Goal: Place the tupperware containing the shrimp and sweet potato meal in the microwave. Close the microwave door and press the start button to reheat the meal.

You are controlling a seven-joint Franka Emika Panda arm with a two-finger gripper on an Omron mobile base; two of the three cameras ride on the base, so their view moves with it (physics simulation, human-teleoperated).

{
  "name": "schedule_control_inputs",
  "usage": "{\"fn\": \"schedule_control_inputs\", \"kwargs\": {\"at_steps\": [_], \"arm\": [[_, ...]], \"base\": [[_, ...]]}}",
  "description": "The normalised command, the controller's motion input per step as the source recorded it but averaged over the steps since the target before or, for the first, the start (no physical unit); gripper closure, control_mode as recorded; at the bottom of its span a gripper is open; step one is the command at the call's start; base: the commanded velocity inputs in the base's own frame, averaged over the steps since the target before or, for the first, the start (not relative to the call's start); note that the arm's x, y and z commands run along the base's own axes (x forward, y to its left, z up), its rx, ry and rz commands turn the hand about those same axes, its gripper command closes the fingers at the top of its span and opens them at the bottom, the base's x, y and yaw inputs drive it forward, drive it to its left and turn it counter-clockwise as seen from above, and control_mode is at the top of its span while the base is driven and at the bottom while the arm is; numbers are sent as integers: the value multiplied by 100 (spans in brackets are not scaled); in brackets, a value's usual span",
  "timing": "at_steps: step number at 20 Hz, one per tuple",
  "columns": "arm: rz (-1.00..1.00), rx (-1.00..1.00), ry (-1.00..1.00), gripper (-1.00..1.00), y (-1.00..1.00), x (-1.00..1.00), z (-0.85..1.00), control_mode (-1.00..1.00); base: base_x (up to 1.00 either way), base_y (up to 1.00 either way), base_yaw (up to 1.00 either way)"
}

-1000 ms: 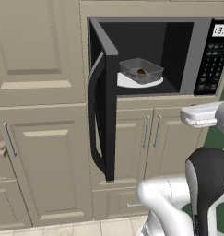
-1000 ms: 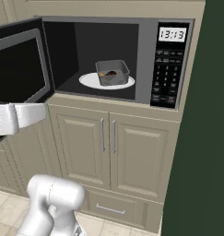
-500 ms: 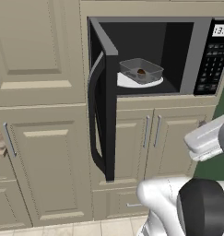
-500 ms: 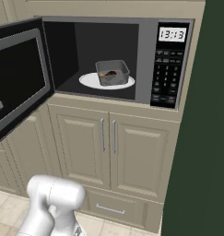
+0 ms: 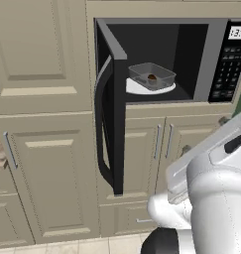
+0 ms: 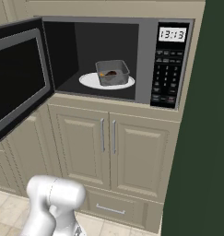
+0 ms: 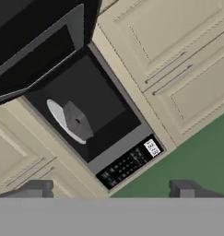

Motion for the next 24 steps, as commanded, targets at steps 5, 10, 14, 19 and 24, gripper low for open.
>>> {"fn": "schedule_control_inputs", "kwargs": {"at_steps": [5, 10, 14, 19, 24], "arm": [[0, -25, -8, -100, 79, -7, -24, -100], [0, -20, -1, -100, 71, -29, 0, -100], [0, -18, 0, -100, 73, -22, 0, -100], [-1, -15, 2, -100, 67, 8, 0, -100], [-7, -12, 7, -100, 41, 52, 0, -100]], "base": [[0, 0, 0], [0, 0, 0], [0, 0, 0], [0, 0, 0], [0, 0, 0]]}}
